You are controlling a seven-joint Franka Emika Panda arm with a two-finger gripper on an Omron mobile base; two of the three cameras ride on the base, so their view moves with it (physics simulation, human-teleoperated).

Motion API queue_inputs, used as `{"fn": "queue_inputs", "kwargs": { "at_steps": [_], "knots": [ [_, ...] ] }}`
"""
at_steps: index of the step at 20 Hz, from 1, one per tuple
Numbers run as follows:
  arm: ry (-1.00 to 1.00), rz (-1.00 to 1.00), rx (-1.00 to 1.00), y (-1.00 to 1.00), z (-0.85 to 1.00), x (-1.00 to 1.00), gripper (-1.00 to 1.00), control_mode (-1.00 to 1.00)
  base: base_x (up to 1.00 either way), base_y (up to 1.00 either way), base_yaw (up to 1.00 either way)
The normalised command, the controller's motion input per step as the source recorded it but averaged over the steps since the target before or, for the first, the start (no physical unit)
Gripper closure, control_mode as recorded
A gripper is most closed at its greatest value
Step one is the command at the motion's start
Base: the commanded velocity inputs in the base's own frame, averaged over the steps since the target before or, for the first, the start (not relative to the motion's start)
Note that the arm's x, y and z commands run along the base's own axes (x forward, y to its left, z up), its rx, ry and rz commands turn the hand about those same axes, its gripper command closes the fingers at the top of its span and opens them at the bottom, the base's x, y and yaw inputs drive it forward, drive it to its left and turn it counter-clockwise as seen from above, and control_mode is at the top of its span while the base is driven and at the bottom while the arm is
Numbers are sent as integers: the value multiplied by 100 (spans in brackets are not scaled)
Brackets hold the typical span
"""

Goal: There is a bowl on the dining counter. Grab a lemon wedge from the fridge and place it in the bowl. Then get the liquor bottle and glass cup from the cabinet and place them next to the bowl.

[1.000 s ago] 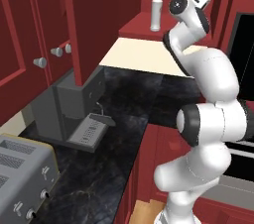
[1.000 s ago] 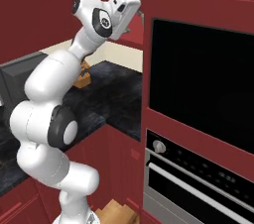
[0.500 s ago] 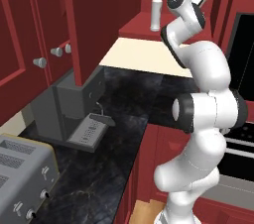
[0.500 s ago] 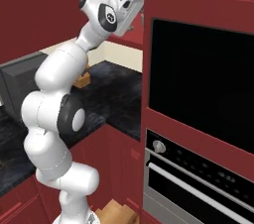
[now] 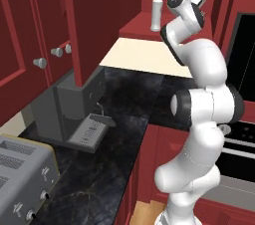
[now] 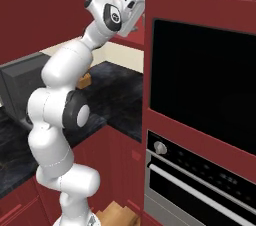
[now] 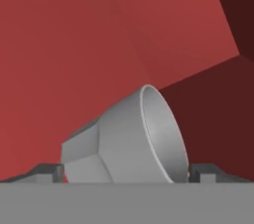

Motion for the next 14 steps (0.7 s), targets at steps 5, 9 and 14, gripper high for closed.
{"fn": "queue_inputs", "kwargs": {
  "at_steps": [5, 9, 14],
  "knots": [
    [1, 0, 0, -10, -4, 16, -100, -100, 0, 0, 0],
    [3, 0, 0, -6, -3, 24, -100, -100, 0, 0, 0],
    [3, 0, 0, -4, -4, 26, -100, -100, 0, 0, 0]
  ]
}}
